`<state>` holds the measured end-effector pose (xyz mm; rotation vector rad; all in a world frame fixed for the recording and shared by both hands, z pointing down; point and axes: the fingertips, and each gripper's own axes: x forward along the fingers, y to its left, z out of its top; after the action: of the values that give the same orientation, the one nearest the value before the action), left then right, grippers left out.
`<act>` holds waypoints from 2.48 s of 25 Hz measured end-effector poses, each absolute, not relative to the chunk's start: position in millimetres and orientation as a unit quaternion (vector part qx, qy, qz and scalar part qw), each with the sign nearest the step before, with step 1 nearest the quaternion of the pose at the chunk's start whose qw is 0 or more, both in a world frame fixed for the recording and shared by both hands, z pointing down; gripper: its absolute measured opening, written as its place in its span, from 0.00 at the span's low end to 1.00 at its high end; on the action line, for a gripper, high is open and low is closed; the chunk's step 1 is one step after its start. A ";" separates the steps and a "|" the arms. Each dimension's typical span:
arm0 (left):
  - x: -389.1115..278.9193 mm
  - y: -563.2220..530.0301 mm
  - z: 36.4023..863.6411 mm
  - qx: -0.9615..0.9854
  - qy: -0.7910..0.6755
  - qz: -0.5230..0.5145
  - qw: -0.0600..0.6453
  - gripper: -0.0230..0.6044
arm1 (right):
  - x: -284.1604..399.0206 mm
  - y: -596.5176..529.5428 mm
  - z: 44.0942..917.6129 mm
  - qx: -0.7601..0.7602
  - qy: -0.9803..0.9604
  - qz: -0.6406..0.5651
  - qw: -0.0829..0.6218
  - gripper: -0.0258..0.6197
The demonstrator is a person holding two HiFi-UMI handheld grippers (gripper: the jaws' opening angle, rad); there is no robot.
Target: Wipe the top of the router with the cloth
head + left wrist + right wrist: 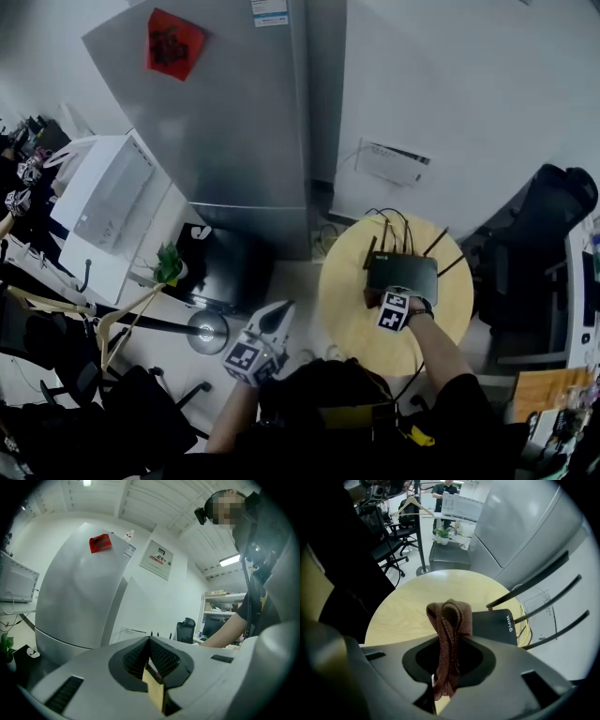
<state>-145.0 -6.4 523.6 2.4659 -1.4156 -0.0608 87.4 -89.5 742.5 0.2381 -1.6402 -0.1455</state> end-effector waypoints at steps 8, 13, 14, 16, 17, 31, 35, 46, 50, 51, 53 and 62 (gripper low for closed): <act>-110.9 -12.0 526.3 0.848 -0.511 -0.027 0.142 0.04 | 92.6 -79.0 718.0 0.084 -0.786 -0.064 0.609 0.14; -63.1 -13.9 525.3 0.845 -0.516 -0.027 0.138 0.04 | 122.4 -123.3 684.1 0.130 -0.793 -0.127 0.581 0.14; -54.5 -16.4 523.4 0.846 -0.515 -0.026 0.134 0.04 | 130.9 -135.9 681.7 0.143 -0.788 -0.138 0.582 0.14; -40.9 -18.0 517.9 0.845 -0.518 -0.027 0.130 0.04 | 145.4 -156.6 680.1 0.170 -0.777 -0.155 0.586 0.14; -36.1 -17.2 515.6 0.844 -0.520 -0.027 0.129 0.04 | 149.7 -166.4 678.9 0.185 -0.771 -0.163 0.587 0.14; -58.4 28.6 514.2 0.790 -0.599 -0.021 0.126 0.04 | 159.1 -237.5 713.7 0.237 -0.696 -0.190 0.651 0.14; -63.1 35.1 511.1 0.784 -0.607 -0.025 0.127 0.04 | 160.1 -232.6 727.7 0.213 -0.699 -0.173 0.660 0.14; -48.3 17.4 521.7 0.811 -0.567 -0.028 0.142 0.04 | 163.0 -182.1 738.8 0.144 -0.702 -0.156 0.680 0.14; -43.3 3.9 520.5 0.824 -0.547 -0.031 0.144 0.04 | 160.2 -162.8 739.4 0.129 -0.701 -0.140 0.687 0.14; -42.1 0.9 520.2 0.827 -0.542 -0.031 0.144 0.04 | 159.6 -157.7 739.7 0.126 -0.701 -0.136 0.688 0.14; -40.2 -4.4 519.1 0.834 -0.532 -0.034 0.143 0.04 | 158.3 -146.7 740.4 0.122 -0.703 -0.129 0.689 0.14; -30.2 -21.5 524.7 0.867 -0.475 -0.019 0.149 0.04 | 159.4 -118.5 743.6 0.128 -0.696 -0.127 0.695 0.14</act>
<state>-30.2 -21.5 524.7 2.4932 -1.3647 -0.0538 159.4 -118.5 743.6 0.2856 -1.5522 -0.2840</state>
